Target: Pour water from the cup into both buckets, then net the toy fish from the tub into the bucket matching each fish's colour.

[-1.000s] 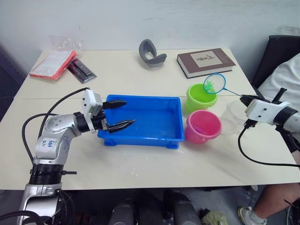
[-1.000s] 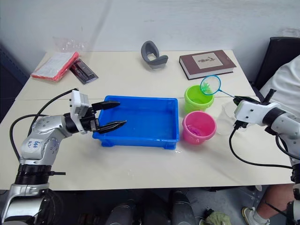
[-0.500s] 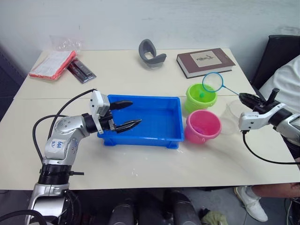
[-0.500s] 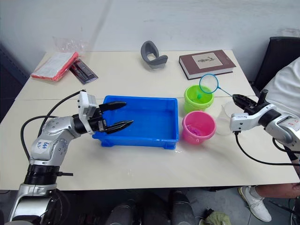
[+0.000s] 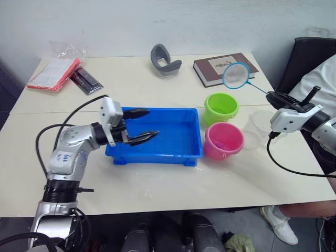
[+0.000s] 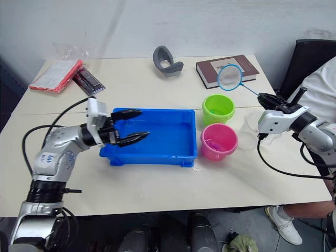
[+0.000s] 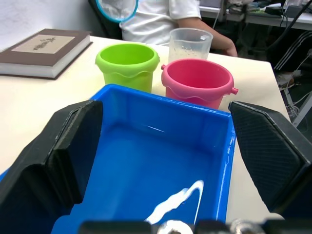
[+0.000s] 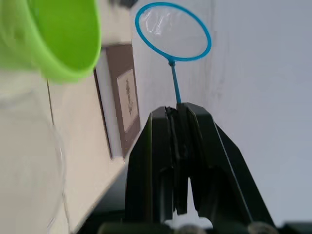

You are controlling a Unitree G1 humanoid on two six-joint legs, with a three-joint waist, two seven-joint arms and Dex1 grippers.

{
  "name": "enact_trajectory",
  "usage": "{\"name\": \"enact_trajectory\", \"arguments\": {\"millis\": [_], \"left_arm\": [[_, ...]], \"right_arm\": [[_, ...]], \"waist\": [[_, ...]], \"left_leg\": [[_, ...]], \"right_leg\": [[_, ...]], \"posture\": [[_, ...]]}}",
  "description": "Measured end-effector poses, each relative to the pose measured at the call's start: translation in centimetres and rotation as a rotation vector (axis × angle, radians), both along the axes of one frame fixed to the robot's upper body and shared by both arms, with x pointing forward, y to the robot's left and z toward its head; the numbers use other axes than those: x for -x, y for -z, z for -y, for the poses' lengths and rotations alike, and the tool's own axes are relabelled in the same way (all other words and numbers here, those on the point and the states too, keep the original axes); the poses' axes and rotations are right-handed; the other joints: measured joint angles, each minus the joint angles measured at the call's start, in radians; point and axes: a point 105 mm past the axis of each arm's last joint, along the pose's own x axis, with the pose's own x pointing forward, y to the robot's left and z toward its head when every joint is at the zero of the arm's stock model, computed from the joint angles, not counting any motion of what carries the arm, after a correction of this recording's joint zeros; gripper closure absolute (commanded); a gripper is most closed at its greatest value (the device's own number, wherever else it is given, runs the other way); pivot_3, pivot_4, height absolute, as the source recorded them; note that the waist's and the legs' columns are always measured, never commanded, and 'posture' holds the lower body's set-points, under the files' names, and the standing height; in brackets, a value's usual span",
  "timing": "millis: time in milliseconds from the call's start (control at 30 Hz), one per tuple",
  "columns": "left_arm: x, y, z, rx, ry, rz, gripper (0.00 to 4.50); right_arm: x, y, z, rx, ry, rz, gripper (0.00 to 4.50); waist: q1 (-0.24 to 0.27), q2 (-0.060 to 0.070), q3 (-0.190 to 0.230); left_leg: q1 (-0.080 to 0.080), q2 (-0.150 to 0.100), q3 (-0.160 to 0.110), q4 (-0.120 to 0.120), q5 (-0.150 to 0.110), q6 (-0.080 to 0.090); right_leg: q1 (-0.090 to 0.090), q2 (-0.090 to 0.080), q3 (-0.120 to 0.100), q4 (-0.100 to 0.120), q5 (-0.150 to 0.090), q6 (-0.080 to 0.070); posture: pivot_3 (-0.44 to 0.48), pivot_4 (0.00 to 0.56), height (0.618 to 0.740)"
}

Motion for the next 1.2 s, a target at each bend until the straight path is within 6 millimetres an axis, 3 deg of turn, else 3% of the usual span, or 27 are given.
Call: {"name": "enact_trajectory", "arguments": {"millis": [133, 233, 367, 500, 600, 800, 1000, 1167, 1200], "left_arm": [[1.7, -1.8, -1.9, 0.062, 0.019, 0.017, 0.06], [2.9, -2.5, -2.8, 0.065, 0.031, 0.011, 0.06], [4.9, -2.1, -5.2, 0.019, 0.01, -0.019, 0.06], [7.2, -2.5, -9.1, -0.072, -0.087, 0.01, 0.06], [9.2, -1.1, -11.1, -0.132, -0.135, -0.047, 0.06], [13.7, 4.0, -10.8, -0.264, -0.065, -0.224, 0.06], [15.9, 5.4, -9.8, -0.297, -0.027, -0.292, 0.06], [16.0, 5.6, -9.9, -0.322, -0.022, -0.3, 0.06], [15.8, 5.5, -9.8, -0.325, -0.021, -0.293, 0.01]], "right_arm": [[0.4, -0.6, -2.6, -0.262, -0.118, -0.141, 4.5], [1.1, -1.7, -4.0, -0.354, -0.204, -0.215, 4.5], [3.0, -1.1, -8.5, -0.425, -0.414, -0.443, 4.5], [6.8, 1.9, -13.8, -0.309, -0.622, -0.749, 4.5], [8.8, 5.1, -17.0, -0.225, -0.708, -0.879, 4.5], [11.2, 11.6, -21.2, -0.053, -0.736, -1.039, 4.5], [11.9, 15.2, -23.9, -0.045, -0.742, -1.084, 4.5], [11.7, 16.8, -25.3, -0.074, -0.723, -1.082, 4.5], [11.7, 16.9, -25.6, -0.081, -0.727, -1.08, 4.09]], "waist": [[0.004, 0.0, 0.0], [0.009, 0.0, 0.0], [0.007, 0.0, 0.0], [0.004, 0.0, 0.0], [0.004, 0.0, 0.0], [0.009, -0.002, -0.001], [0.005, -0.002, -0.001], [0.005, -0.002, -0.001], [0.005, -0.002, -0.001]], "left_leg": [[0.005, 0.0, -0.004, 0.0, -0.001, 0.0], [0.004, -0.001, -0.006, 0.0, -0.001, 0.001], [0.004, -0.001, -0.008, 0.0, -0.001, 0.001], [0.004, 0.001, -0.008, 0.0, -0.004, -0.001], [0.005, 0.001, -0.008, 0.0, -0.005, -0.001], [0.004, -0.001, -0.008, 0.0, -0.007, 0.0], [0.004, 0.0, -0.009, 0.0, -0.008, -0.001], [0.004, 0.001, -0.009, 0.0, -0.008, -0.002], [0.004, 0.001, -0.009, 0.0, -0.008, -0.002]], "right_leg": [[0.007, -0.006, 0.002, -0.005, 0.0, 0.0], [0.008, -0.008, 0.0, -0.005, 0.0, 0.0], [0.008, -0.008, -0.001, -0.003, 0.0, -0.001], [0.008, -0.008, -0.003, -0.006, -0.002, -0.004], [0.007, -0.008, -0.003, -0.006, -0.003, -0.004], [0.007, -0.01, -0.003, -0.006, -0.003, -0.005], [0.007, -0.009, -0.004, -0.005, -0.004, -0.006], [0.006, -0.008, -0.005, -0.004, -0.004, -0.008], [0.006, -0.008, -0.005, -0.004, -0.004, -0.008]], "posture": [[0.0, 0.15, 0.74], [0.0, 0.15, 0.74], [0.0, 0.15, 0.74], [0.0, 0.15, 0.74], [0.0, 0.15, 0.74], [0.0, 0.15, 0.74], [0.0, 0.15, 0.74], [0.0, 0.15, 0.74], [0.0, 0.15, 0.74]]}}
